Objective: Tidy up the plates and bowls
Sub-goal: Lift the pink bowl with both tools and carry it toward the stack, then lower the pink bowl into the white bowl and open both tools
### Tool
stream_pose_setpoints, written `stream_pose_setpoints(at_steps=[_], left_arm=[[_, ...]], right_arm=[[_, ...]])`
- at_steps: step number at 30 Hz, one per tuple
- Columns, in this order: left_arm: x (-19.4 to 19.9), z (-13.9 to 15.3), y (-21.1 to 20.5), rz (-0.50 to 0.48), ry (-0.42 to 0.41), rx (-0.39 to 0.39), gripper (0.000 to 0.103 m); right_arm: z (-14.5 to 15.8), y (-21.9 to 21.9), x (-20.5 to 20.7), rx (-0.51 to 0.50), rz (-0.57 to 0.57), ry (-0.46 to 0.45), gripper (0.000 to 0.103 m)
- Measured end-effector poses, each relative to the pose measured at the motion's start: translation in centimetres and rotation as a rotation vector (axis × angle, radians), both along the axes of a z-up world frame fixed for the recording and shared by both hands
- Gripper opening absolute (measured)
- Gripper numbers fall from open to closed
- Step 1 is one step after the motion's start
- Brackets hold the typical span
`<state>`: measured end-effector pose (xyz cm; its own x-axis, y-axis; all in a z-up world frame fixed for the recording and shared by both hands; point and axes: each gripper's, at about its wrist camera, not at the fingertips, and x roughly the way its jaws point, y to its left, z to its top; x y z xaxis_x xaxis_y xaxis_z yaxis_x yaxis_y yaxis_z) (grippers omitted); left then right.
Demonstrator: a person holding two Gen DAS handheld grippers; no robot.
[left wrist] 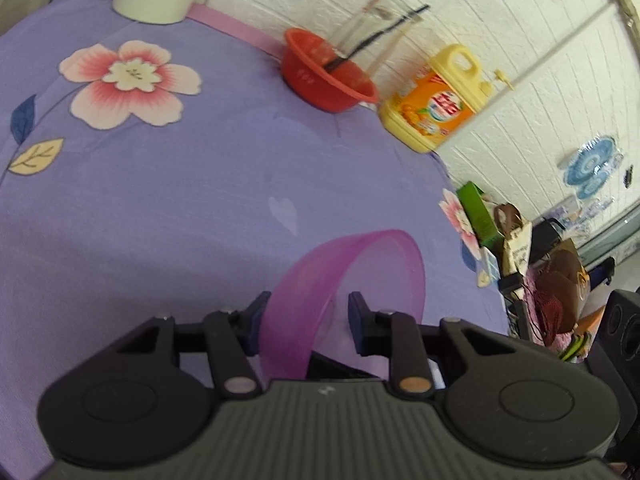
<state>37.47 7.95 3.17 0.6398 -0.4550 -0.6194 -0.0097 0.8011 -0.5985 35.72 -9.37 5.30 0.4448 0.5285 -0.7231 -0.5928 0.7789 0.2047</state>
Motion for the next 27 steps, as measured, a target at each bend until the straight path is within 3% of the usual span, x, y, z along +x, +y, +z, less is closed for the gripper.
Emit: stream_pose_setpoints(at_steps=[7,12,16,19,20,22,24,27], left_arm=[[-5.0,1.5,-7.1,-0.139,-0.041,-0.030,0.025],[-9.5,1.9,-12.0,-0.241,-0.069,-0.009,0.025],[-11.9,1.3,-14.8,-0.293,-0.076,0.050,0.025],[-12.3,0.5,-15.8,-0.279,-0.068,0.117,0.027],[-12.4,0.4,-15.8,-0.268,-0.069,0.136,0.030],[-12.4,0.4,-15.4,-0.245,-0.086,0.171,0.065],[-12.5,0.9,-14.8,-0.239,-0.103,0.156,0.068],[-12.8,2.2,-14.5,-0.223,-0.166,0.206,0.073]], right_arm=[[2.1,-6.0,-4.8,-0.076,-0.065,-0.021,0.095],[2.2,-10.4,-9.5,-0.112,-0.111,-0.005,0.099],[1.4,-12.5,-12.0,-0.122,-0.130,0.008,0.099],[0.4,-13.2,-12.8,-0.108,-0.143,0.023,0.099],[0.2,-13.3,-13.0,-0.102,-0.147,0.023,0.099],[0.1,-13.8,-13.3,-0.095,-0.151,0.009,0.099],[0.3,-14.3,-13.5,-0.079,-0.170,-0.009,0.103],[0.8,-15.4,-13.9,-0.055,-0.203,-0.054,0.103]])
